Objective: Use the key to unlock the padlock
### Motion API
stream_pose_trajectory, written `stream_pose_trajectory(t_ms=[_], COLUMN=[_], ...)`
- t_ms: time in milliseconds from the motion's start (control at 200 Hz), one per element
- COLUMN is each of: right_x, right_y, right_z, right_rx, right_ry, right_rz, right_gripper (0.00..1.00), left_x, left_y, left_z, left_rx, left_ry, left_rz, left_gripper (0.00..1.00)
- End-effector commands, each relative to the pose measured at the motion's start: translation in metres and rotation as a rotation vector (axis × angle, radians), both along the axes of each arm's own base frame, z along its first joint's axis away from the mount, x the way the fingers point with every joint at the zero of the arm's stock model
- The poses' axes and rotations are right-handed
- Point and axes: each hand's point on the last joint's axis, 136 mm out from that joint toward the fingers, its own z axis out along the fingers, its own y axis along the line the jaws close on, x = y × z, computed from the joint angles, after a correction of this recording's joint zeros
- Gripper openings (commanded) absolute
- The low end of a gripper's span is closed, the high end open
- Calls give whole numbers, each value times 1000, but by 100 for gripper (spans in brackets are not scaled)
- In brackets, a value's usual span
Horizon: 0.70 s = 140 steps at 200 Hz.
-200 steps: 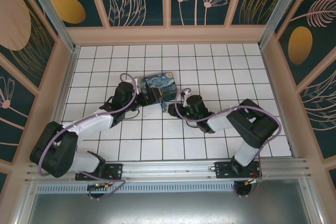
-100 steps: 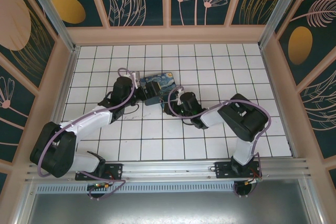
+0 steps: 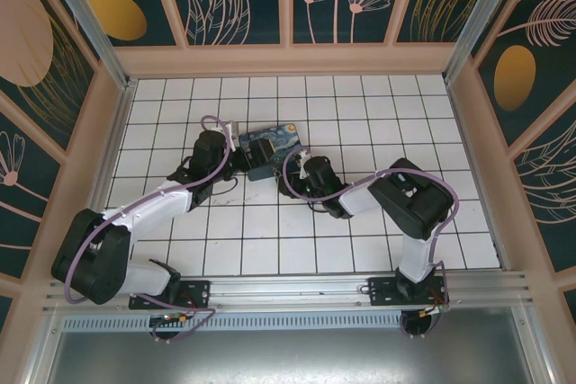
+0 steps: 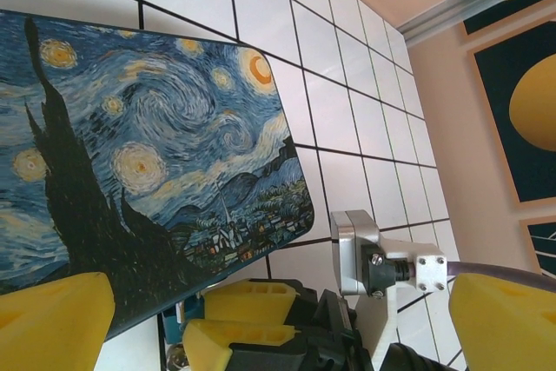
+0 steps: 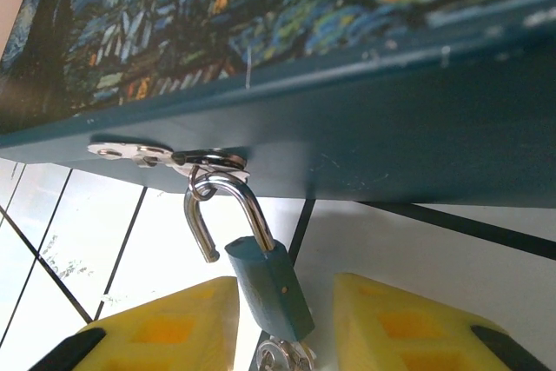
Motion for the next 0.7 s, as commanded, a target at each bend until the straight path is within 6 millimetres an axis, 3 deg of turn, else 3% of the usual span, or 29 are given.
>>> stream_pose_trajectory(t_ms=[0,170,410,696], right_x=[-7,-4,-3,-5], right_y=[8,9,1,-32], right_z=[-11,-13,-14,-14], right_rx=[-18,-13,-27,-102], right_ry=[23,27,36,68], right_rz=[38,27,-9,-122], right_gripper=[32,25,0,0], left_x=[7,8,9,12], left_y=[0,1,6,25], left_z=[16,16,16,6], left_rx=[-20,-21,-13,154], left_ry=[-32,-32,-33,-53], left_rz=[7,11,28,65], left_gripper=[99,99,98,98])
